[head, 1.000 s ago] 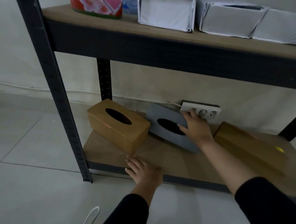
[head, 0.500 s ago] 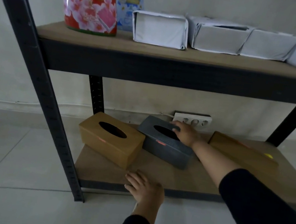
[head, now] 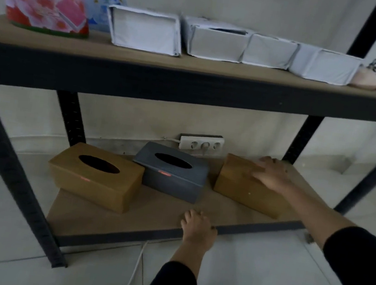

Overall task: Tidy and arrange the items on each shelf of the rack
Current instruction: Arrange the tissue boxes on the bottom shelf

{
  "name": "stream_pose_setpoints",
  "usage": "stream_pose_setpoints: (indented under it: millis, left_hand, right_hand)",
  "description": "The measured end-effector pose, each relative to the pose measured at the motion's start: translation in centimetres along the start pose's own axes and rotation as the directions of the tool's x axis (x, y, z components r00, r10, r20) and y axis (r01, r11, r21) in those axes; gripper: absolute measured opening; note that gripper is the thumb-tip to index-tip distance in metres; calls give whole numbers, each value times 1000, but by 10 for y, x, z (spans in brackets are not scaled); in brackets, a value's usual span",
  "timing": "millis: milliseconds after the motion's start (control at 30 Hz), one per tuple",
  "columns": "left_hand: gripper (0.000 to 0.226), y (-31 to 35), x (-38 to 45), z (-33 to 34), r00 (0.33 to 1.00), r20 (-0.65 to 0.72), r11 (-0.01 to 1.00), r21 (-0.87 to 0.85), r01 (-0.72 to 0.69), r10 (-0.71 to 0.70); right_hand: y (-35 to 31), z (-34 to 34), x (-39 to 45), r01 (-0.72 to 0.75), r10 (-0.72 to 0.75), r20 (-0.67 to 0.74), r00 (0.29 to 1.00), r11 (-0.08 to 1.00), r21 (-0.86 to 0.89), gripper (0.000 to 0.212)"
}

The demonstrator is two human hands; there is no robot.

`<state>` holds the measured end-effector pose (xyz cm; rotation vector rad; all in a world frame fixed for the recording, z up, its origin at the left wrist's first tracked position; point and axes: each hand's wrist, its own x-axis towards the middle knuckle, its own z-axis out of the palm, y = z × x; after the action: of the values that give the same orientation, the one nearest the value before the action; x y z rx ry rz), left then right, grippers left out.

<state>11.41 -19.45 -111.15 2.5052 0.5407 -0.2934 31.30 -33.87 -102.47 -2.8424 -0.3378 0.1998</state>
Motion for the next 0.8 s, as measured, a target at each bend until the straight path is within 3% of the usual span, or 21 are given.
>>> stream_pose_setpoints:
  millis: [100, 200, 367, 500, 600, 667, 800]
  left_hand:
    - [51, 13, 5, 9, 993, -21, 993, 23, -112, 113]
    - [52, 26, 14, 18, 981, -70, 980, 94, -173, 180]
    - [54, 29, 28, 31, 976, -126, 969, 191, -153, 179]
    - [50, 28, 35, 36, 974, -162, 960, 257, -112, 157]
    - [46, 30, 39, 42, 954, -254, 953, 291, -81, 159]
    - [47, 34, 41, 45, 935, -314, 946, 319, -63, 168]
    - [55, 41, 48, 52, 965, -263, 955, 290, 61, 18]
  right_hand:
    - [29, -7, -1, -27, 24, 146, 989, 1000, 15, 112]
    - [42, -15, 13, 29, -38, 199, 979, 999, 44, 125]
    - [35, -29, 37, 160, -126, 378, 917, 985, -58, 112]
    - [27, -30, 54, 209, -158, 454, 877, 976, -65, 122]
    - [25, -20, 68, 294, -245, 410, 879, 954, -61, 138]
    - [24, -16, 73, 433, -386, 304, 871, 896, -102, 128]
    - [21, -3, 81, 657, -671, 109, 734, 660, -365, 114]
